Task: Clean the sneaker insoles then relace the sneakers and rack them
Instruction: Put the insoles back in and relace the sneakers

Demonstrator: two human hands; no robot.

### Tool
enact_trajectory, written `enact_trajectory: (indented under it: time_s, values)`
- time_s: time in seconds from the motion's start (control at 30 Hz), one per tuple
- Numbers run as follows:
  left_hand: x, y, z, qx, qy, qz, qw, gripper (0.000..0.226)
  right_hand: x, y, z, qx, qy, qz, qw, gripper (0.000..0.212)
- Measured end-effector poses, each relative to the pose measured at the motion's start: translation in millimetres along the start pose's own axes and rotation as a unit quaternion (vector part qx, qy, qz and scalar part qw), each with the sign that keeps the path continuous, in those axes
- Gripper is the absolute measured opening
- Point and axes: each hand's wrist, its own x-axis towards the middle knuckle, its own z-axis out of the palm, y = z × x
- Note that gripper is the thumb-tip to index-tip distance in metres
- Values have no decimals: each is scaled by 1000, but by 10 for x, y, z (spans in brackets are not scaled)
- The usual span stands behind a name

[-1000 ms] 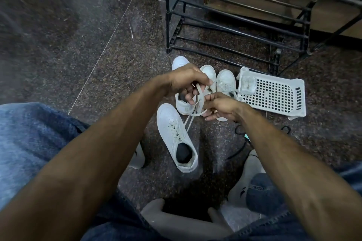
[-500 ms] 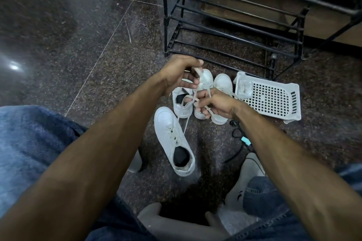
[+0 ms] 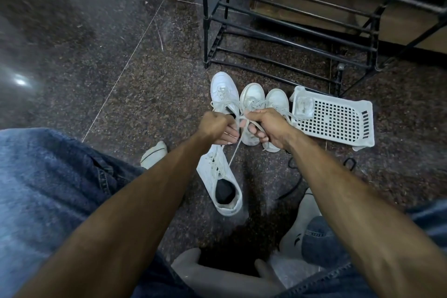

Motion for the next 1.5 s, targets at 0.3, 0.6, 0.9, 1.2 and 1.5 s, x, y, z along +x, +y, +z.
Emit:
enact_trajectory:
  time_s: [0.3,0.6,0.9,1.2,1.5]
  values:
    - [36,-123,44,0,-112,93,989,47,-5,-19,-7,-68,-33,82,994,37]
    - [417,-271,-451,371,91,13,924,22,90,188,-164,-197,106,58,973,12]
    - [197,-635,-805,539,43,-116,833,14,92,577,-625,-426,337,111,832,25]
    - [292,-1114,-194,592,-63,6,803,45,253,998,151,-544,12,49,838,46]
    - [168,-1255,-51,583,11,17,812,29,273,1270,697,-602,38,-31,797,22]
